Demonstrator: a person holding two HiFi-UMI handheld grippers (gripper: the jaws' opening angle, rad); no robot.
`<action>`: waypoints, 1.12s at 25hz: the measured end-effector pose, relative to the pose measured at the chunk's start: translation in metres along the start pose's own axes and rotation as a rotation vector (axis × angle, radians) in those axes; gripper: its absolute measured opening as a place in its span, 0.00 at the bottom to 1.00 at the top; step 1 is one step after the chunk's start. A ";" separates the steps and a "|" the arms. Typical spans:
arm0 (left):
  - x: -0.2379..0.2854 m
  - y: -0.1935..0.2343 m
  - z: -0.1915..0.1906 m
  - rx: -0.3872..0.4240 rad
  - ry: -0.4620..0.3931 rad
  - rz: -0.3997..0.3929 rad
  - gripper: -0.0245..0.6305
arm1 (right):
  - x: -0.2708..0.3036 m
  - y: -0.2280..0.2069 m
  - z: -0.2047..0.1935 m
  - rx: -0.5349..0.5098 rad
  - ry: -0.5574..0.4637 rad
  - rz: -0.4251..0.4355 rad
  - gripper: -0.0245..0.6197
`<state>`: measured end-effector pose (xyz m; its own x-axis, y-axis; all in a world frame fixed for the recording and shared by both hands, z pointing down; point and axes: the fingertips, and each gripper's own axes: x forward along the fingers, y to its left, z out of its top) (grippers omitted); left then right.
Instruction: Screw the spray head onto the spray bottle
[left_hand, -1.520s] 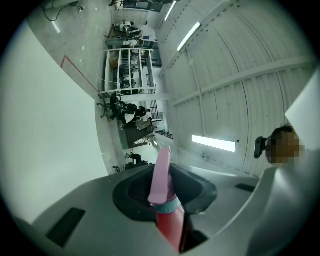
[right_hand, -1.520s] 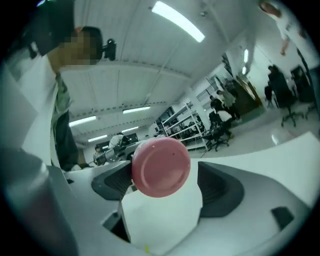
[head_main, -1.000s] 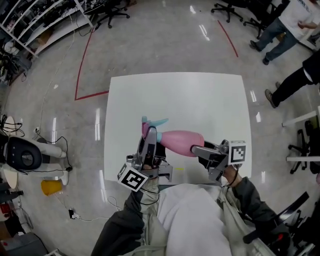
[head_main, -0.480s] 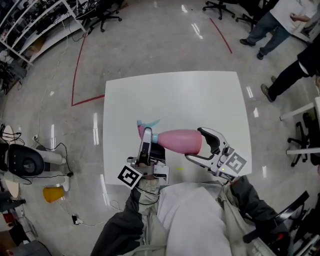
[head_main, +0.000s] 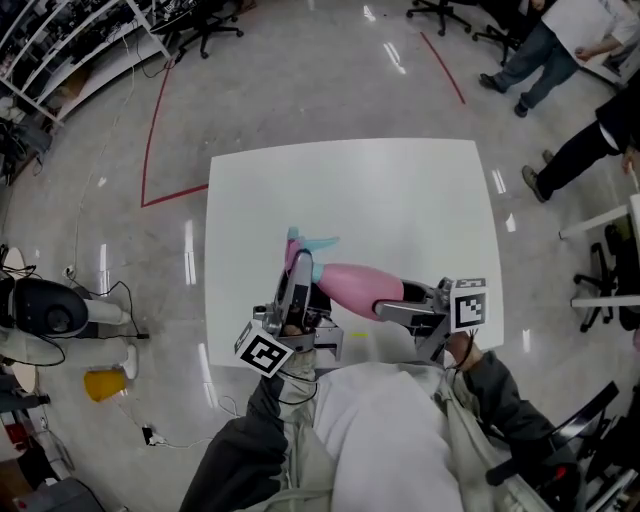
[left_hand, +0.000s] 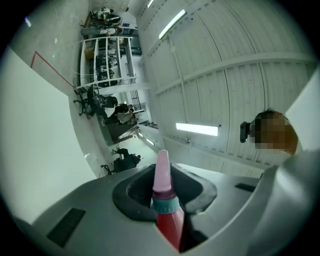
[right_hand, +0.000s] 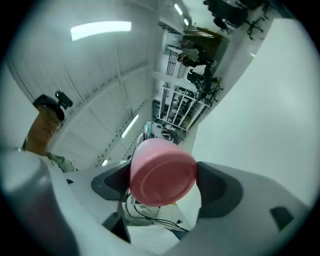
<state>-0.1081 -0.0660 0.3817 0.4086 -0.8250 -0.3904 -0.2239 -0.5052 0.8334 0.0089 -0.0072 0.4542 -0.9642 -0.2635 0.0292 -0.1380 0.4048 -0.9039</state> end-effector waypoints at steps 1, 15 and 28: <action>0.000 0.000 0.001 -0.007 0.000 0.002 0.19 | -0.001 0.001 0.003 0.021 -0.025 0.019 0.64; -0.009 0.029 0.008 -0.226 -0.099 0.116 0.18 | 0.000 0.022 0.018 -0.859 -0.055 -0.187 0.64; -0.001 0.008 0.008 -0.119 -0.058 0.005 0.19 | 0.000 0.007 0.012 -0.219 -0.014 0.020 0.64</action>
<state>-0.1171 -0.0711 0.3860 0.3551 -0.8423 -0.4055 -0.1179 -0.4706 0.8744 0.0106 -0.0150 0.4430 -0.9642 -0.2650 0.0051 -0.1663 0.5901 -0.7900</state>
